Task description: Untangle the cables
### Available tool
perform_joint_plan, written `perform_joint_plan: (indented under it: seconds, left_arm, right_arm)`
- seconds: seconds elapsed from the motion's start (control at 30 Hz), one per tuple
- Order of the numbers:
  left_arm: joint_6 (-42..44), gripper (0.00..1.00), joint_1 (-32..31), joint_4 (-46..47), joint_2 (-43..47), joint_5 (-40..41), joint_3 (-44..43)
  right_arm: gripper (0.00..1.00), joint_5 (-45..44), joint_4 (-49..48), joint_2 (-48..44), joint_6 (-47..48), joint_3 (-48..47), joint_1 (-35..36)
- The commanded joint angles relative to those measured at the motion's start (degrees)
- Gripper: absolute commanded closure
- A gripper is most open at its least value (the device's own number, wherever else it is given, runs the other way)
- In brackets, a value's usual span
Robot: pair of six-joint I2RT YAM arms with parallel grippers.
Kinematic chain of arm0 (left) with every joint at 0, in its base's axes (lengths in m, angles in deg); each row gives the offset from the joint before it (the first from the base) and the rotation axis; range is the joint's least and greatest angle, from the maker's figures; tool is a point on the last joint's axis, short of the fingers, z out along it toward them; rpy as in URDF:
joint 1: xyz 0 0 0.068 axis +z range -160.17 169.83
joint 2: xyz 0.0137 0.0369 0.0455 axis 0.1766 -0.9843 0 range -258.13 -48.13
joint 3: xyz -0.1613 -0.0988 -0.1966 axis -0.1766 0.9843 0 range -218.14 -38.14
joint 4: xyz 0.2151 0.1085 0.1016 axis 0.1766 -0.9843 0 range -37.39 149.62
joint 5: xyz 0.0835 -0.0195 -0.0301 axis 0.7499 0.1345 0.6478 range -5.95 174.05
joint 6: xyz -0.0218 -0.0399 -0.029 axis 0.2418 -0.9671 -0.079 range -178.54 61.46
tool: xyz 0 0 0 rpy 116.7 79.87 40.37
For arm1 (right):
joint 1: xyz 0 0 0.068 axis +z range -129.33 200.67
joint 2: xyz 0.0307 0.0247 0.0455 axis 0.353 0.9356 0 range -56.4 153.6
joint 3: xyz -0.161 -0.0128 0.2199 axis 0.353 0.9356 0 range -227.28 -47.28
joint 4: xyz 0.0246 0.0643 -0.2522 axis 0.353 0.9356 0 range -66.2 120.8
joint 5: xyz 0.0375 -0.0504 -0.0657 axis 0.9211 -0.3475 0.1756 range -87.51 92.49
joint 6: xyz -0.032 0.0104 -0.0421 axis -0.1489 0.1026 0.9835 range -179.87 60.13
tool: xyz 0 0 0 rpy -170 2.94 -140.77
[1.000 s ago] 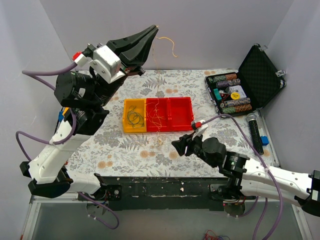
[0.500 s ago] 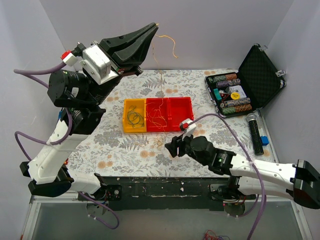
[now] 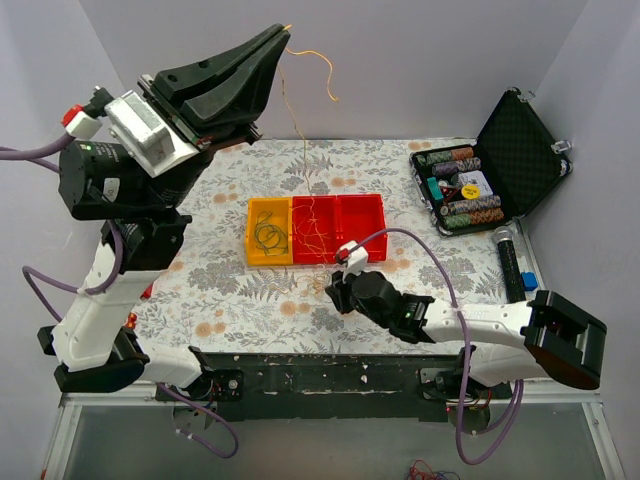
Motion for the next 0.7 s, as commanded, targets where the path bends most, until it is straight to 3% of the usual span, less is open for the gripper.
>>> perform_joint_plan:
  seconds: [0.0,0.13,0.47,0.67]
  left_arm:
    - [0.6,0.99,0.2,1.8,0.1,-0.6,-2.4]
    - [2.5,0.99,0.2,3.5,0.4,-0.2,-2.7]
    - [13.8,1.00,0.2,13.2,-2.6,-0.3,-7.4]
    - [15.4,1.00,0.2,13.5,-3.3,-0.1,-6.9]
  right_arm:
    - [0.82,1.1,-5.2,1.5,-1.9,-1.6,-0.4]
    - [0.99,1.7,-3.4,0.8,-3.8,0.5,-0.4]
    - [0.99,-1.8,6.0,-10.6,-15.7,16.1,-0.4]
    - [0.99,-3.4,10.3,-18.2,-18.5,19.2,-0.4]
